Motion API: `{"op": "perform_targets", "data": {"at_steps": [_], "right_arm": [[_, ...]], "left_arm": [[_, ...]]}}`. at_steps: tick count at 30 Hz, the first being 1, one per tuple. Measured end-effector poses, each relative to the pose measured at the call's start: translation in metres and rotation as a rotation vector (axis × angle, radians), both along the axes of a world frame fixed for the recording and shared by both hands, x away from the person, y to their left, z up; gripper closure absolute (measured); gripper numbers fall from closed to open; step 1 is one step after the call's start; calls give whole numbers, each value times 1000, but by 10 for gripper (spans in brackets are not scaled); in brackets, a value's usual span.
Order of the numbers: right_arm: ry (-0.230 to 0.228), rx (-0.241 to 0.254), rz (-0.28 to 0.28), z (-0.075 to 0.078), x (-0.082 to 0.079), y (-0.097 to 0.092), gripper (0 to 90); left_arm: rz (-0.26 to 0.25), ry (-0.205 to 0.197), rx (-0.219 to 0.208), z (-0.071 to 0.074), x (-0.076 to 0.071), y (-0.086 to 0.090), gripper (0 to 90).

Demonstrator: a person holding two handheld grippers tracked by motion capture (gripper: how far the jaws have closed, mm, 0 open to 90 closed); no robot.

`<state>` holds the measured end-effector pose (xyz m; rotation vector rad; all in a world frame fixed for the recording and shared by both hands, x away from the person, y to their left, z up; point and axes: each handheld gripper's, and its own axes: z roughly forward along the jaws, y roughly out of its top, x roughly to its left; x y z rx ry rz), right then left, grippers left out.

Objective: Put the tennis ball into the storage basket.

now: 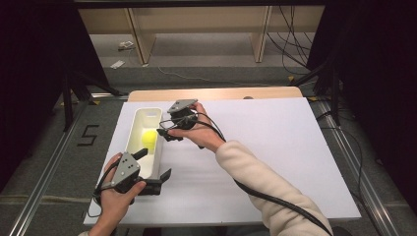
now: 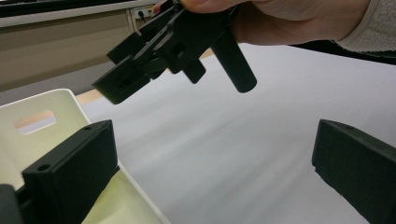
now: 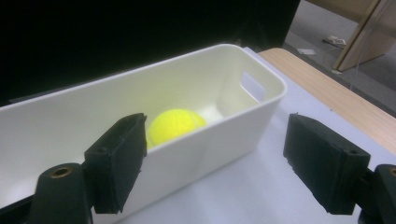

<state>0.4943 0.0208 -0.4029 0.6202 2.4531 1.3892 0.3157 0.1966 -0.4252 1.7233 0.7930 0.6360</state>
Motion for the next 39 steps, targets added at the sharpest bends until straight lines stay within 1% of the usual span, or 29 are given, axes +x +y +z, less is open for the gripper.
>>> {"op": "perform_targets", "data": {"at_steps": [10,16,19,29,33,35,39], "right_arm": [[-8,-1,-54,2,0,-39,219],[-3,-1,-97,1,-1,-62,220],[-10,1,-111,-1,-2,-71,220],[2,3,-162,-9,-6,-105,220],[0,1,-182,-12,-8,-122,220],[0,4,-203,-13,-10,-130,220],[1,6,-227,-15,-12,-147,220]], "left_arm": [[1,2,-7,0,0,0,0],[1,0,-5,0,0,-1,0],[1,0,-5,0,0,-1,0],[2,-1,-6,0,0,-1,0],[3,-1,-8,0,1,-1,0],[3,-1,-7,0,1,-1,0],[3,-3,-8,1,1,-1,0]]}}
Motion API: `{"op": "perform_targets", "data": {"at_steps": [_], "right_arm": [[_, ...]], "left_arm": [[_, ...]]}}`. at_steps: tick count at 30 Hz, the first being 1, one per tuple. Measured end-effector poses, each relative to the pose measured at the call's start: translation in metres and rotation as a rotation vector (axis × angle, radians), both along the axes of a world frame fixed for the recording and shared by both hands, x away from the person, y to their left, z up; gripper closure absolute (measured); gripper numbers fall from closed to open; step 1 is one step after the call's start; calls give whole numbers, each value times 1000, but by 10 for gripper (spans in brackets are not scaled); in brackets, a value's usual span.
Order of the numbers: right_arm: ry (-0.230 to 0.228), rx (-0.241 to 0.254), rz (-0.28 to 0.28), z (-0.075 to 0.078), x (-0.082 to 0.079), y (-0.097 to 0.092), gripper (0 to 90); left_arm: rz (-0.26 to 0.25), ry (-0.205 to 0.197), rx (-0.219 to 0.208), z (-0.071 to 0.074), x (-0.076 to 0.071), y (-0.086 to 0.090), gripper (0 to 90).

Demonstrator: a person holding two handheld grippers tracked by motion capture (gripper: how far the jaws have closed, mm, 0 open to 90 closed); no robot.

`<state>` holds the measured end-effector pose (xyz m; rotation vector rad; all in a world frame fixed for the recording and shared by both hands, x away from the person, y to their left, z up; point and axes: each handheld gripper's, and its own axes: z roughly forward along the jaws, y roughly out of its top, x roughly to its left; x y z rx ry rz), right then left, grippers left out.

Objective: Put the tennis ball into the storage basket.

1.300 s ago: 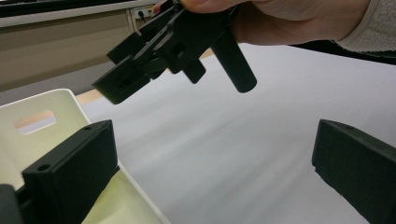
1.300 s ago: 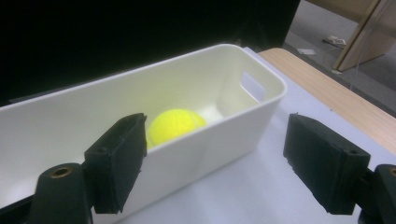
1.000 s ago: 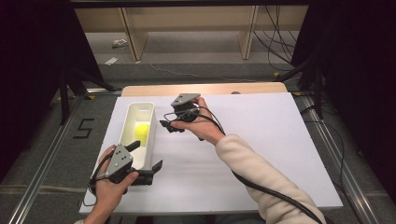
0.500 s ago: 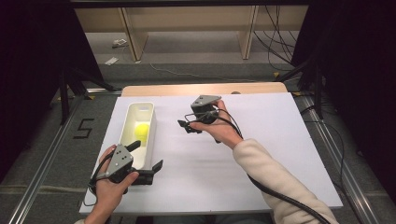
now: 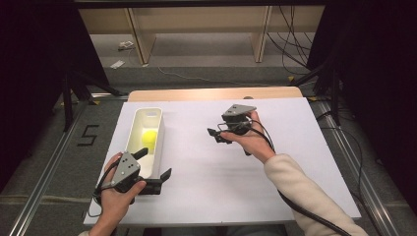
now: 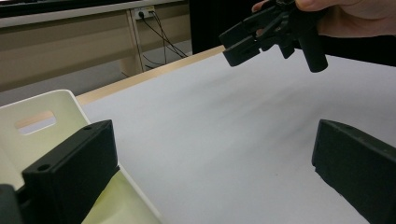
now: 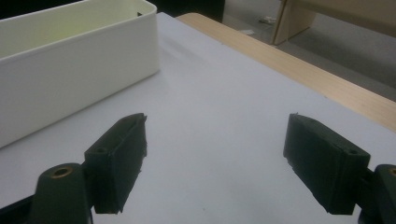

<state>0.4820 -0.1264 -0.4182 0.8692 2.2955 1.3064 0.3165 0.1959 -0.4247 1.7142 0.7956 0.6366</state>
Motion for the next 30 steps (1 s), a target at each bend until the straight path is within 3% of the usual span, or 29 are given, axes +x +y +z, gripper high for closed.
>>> {"op": "perform_targets", "data": {"at_steps": [11,30], "right_arm": [[-15,9,-60,1,-10,-39,220],[-4,-3,-164,-11,-36,-107,219]], "left_arm": [[5,1,-1,0,0,0,0],[11,1,0,0,0,1,0]]}}
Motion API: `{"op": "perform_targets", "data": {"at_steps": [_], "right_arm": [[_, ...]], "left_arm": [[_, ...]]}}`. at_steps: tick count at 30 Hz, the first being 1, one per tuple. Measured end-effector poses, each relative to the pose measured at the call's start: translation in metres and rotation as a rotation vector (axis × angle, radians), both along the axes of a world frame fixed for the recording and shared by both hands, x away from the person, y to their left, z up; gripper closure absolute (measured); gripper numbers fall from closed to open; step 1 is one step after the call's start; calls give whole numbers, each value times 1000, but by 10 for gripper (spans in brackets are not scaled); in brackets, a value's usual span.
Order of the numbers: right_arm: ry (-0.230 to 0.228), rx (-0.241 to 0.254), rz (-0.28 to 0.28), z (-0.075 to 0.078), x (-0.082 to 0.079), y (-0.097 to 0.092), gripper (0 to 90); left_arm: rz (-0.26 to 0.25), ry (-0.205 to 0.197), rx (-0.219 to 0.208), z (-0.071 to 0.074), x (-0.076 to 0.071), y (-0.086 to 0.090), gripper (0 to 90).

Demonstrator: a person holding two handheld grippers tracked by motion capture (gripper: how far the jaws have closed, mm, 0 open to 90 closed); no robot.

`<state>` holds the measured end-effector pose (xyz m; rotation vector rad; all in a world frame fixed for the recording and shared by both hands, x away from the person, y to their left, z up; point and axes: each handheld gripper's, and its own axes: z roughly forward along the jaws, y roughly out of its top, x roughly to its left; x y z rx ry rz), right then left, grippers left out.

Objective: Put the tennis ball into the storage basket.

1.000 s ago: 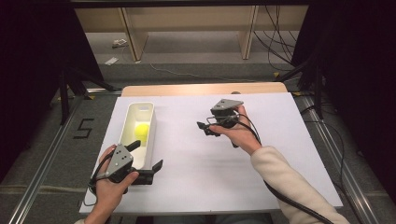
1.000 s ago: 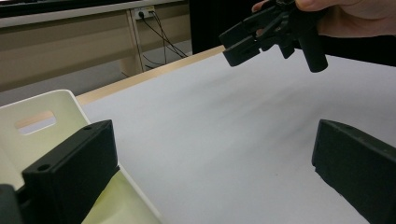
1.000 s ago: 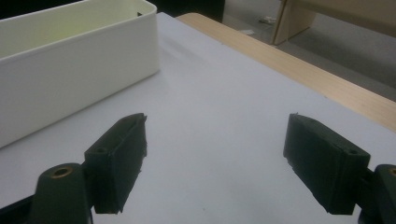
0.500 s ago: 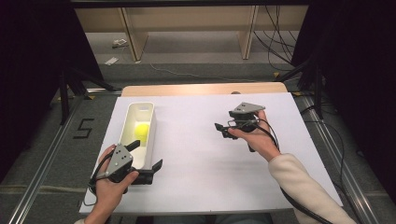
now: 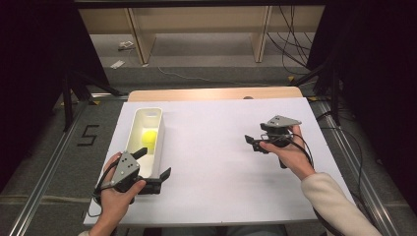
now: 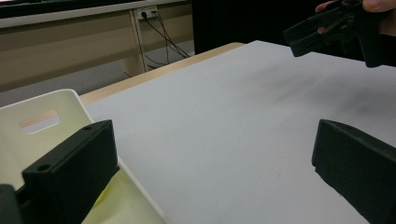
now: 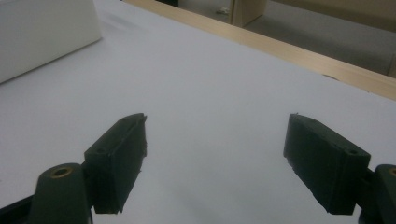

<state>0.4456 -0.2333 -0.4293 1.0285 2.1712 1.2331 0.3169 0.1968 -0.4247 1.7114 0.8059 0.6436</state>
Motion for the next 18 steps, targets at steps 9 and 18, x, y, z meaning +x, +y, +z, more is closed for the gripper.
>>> {"op": "perform_targets", "data": {"at_steps": [9,18], "right_arm": [[-1,3,-29,-4,-13,-22,217],[5,3,-46,-6,-27,-38,213]], "left_arm": [[2,1,1,0,0,1,0],[8,1,-2,0,0,2,0]]}}
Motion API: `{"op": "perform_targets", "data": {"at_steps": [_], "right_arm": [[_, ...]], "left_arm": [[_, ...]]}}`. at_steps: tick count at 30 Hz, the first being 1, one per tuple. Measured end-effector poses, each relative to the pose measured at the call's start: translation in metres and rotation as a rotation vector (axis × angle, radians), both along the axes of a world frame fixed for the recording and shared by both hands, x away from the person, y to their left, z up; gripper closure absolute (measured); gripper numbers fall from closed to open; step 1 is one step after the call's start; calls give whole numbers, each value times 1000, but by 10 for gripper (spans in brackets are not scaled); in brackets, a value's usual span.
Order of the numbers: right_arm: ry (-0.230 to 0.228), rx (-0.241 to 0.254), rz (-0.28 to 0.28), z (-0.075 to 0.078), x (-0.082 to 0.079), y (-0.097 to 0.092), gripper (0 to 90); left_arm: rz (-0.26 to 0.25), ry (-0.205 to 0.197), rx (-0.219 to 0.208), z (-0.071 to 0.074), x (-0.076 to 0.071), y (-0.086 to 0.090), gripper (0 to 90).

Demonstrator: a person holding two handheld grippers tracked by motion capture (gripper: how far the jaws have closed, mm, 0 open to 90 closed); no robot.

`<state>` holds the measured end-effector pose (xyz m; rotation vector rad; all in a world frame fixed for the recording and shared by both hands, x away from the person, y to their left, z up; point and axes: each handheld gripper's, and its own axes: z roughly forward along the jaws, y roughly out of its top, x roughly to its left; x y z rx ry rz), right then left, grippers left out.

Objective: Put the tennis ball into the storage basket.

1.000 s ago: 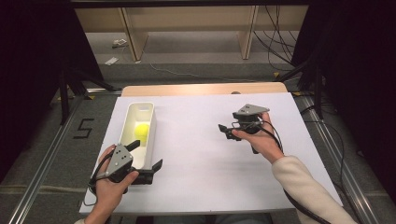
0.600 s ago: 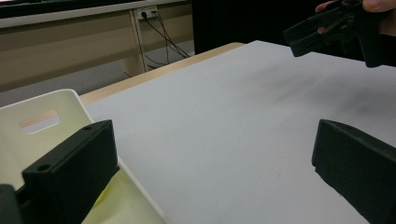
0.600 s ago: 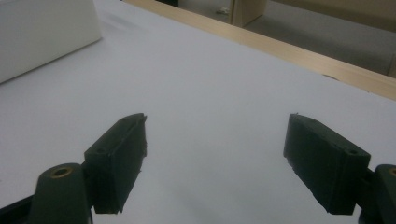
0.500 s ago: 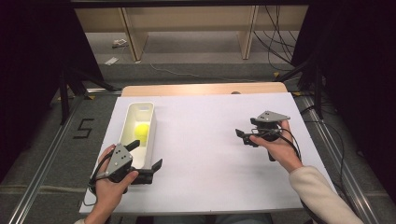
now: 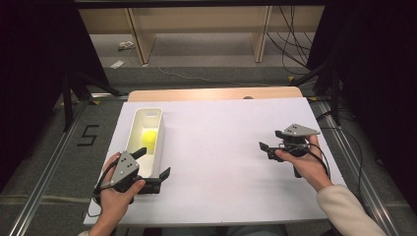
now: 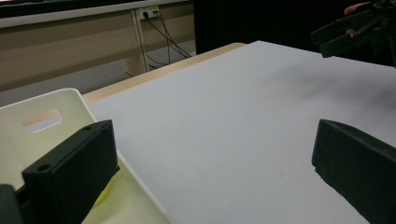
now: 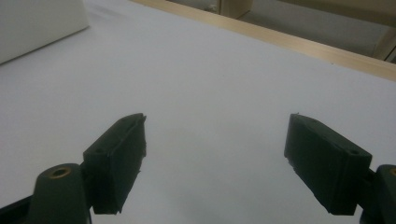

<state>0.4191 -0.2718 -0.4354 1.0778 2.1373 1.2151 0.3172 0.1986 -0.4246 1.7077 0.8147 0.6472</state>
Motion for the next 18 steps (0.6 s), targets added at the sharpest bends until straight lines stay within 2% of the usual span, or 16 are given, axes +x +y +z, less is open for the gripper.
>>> {"op": "perform_targets", "data": {"at_steps": [18], "right_arm": [[17,10,-27,-7,-17,-21,202]], "left_arm": [[5,0,5,0,0,2,0]]}}
